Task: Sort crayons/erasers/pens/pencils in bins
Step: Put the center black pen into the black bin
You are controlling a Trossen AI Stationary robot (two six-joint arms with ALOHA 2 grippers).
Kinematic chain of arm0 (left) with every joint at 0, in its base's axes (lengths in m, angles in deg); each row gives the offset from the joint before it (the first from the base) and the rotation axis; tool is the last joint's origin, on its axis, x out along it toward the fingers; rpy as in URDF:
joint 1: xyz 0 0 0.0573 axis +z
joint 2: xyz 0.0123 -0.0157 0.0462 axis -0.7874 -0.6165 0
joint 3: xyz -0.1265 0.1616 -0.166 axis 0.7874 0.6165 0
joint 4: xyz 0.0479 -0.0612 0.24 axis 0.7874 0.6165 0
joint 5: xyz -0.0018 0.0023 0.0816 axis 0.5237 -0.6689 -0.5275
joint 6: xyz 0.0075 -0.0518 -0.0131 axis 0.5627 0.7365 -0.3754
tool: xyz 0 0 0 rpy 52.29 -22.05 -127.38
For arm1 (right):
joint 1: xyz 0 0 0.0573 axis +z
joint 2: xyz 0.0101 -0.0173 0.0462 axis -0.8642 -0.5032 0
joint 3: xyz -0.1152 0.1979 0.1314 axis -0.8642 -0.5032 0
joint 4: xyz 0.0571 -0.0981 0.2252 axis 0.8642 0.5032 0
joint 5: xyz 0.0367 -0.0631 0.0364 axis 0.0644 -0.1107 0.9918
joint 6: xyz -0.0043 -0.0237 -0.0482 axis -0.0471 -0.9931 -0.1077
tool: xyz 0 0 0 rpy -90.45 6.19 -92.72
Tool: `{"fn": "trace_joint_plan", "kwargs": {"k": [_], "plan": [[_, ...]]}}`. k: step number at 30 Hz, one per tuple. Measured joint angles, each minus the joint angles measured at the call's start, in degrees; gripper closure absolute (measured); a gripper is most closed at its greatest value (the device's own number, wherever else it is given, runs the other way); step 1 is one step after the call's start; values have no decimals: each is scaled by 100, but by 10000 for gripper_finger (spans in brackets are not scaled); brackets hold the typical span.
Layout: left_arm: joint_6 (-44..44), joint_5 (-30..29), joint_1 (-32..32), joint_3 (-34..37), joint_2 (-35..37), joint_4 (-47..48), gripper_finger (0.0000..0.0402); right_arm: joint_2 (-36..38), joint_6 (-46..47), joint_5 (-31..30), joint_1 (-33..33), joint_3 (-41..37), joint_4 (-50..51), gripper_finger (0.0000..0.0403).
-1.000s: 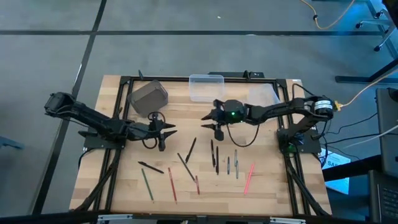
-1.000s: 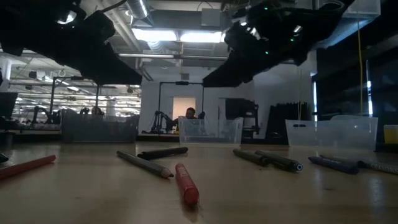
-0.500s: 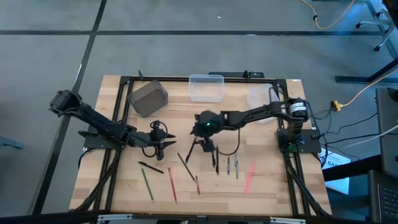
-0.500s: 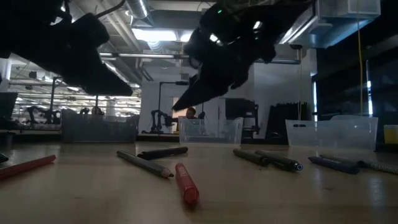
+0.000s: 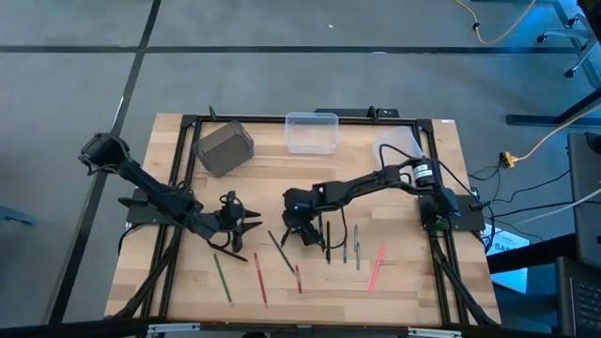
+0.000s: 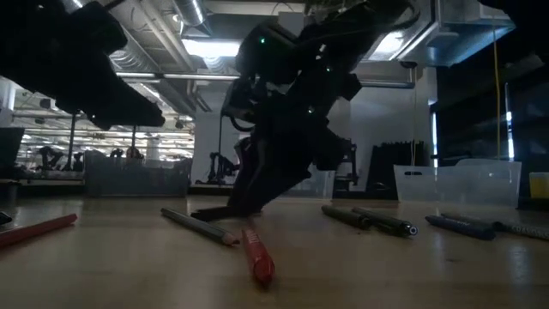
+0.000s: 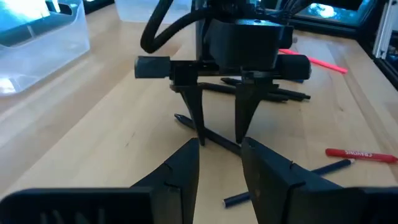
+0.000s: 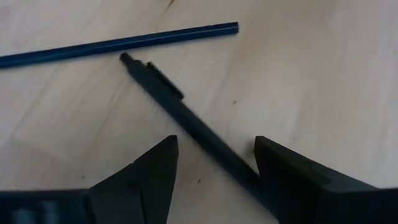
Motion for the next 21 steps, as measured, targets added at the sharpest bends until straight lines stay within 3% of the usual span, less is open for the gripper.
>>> {"fn": "trace_joint_plan", "kwargs": {"k": [8, 14, 21], "plan": [[-20, -215, -79, 0, 0, 59, 289, -78, 544, -136, 19, 23, 174, 213], [-322, -295, 254, 0, 0, 111, 289, -77, 583, -157, -23, 31, 600, 271], [-45, -287, 517, 1, 0, 109, 289, -82, 668, -46, -168, -5, 526, 340]]}}
